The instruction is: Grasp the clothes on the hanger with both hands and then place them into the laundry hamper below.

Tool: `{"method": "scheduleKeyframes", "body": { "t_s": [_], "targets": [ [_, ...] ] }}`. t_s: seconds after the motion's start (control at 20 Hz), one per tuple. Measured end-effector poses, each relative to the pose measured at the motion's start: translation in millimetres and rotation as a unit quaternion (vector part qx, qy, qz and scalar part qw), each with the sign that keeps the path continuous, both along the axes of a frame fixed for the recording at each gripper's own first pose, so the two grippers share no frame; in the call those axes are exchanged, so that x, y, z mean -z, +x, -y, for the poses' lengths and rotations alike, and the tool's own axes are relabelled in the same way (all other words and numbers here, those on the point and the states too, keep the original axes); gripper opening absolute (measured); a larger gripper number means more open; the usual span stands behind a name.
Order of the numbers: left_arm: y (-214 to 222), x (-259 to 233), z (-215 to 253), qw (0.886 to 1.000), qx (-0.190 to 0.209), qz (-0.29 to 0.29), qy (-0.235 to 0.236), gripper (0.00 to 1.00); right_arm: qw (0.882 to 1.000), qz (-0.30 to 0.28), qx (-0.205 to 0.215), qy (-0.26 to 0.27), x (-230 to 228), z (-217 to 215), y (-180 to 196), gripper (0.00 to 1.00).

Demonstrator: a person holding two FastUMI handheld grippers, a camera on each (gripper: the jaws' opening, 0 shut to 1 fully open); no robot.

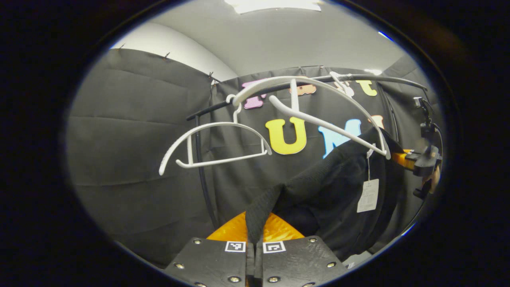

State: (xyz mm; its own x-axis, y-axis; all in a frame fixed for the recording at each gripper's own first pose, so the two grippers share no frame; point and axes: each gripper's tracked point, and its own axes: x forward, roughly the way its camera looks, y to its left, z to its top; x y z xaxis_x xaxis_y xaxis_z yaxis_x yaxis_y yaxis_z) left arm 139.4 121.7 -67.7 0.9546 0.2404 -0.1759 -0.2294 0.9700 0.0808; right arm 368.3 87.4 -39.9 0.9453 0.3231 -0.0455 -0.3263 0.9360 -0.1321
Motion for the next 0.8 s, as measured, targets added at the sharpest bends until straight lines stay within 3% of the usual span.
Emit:
{"method": "scheduleKeyframes", "body": {
  "t_s": [0.6, 0.8],
  "targets": [
    [51, 37, 20, 0.999, -0.006, -0.026, -0.017, 0.00, 0.998, -0.058, 0.010, -0.007, 45, 17, -23, 0.02],
    [21, 49, 26, 0.999, 0.009, -0.044, -0.008, 0.01, 0.997, -0.065, -0.003, -0.030, 59, 7, -49, 0.02]
  ]
}}
